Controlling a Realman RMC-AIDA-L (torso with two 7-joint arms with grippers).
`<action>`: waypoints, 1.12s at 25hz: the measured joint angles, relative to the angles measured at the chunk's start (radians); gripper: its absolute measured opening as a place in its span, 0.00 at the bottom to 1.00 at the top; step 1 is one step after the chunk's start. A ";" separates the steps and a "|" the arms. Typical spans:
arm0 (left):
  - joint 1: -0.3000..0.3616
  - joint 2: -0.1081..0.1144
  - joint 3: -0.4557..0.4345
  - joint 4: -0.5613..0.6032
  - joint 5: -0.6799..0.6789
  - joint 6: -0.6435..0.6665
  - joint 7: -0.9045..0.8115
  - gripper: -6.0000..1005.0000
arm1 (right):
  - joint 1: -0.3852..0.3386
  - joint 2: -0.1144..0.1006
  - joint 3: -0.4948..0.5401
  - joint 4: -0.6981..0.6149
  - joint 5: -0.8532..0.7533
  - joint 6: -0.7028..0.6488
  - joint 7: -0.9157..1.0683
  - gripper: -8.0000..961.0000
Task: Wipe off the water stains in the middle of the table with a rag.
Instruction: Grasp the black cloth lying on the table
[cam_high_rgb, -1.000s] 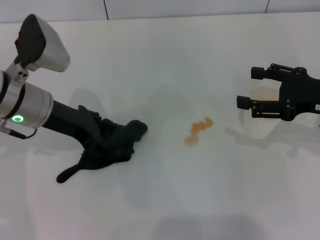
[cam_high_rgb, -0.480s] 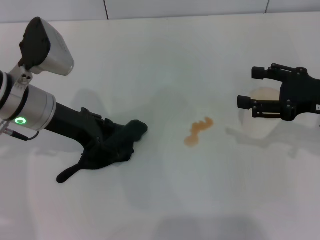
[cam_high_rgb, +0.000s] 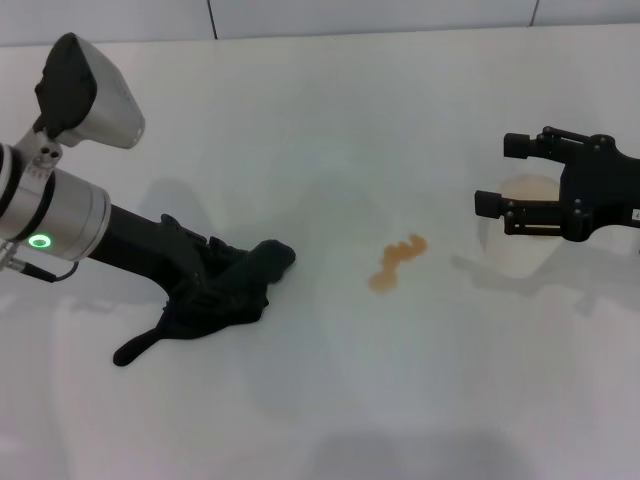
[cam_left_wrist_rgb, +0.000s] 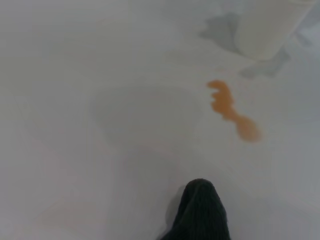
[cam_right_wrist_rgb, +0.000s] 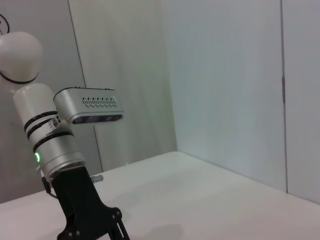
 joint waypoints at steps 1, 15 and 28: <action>0.001 0.000 0.000 0.000 0.001 0.001 0.000 0.69 | 0.000 0.000 0.000 0.002 0.003 0.000 0.000 0.90; 0.013 0.001 -0.001 0.000 0.003 0.011 -0.005 0.46 | -0.003 0.002 0.000 0.006 0.012 -0.002 -0.003 0.90; 0.012 0.003 -0.002 0.000 0.009 0.005 -0.019 0.30 | -0.006 0.002 0.000 0.008 0.012 -0.012 -0.002 0.90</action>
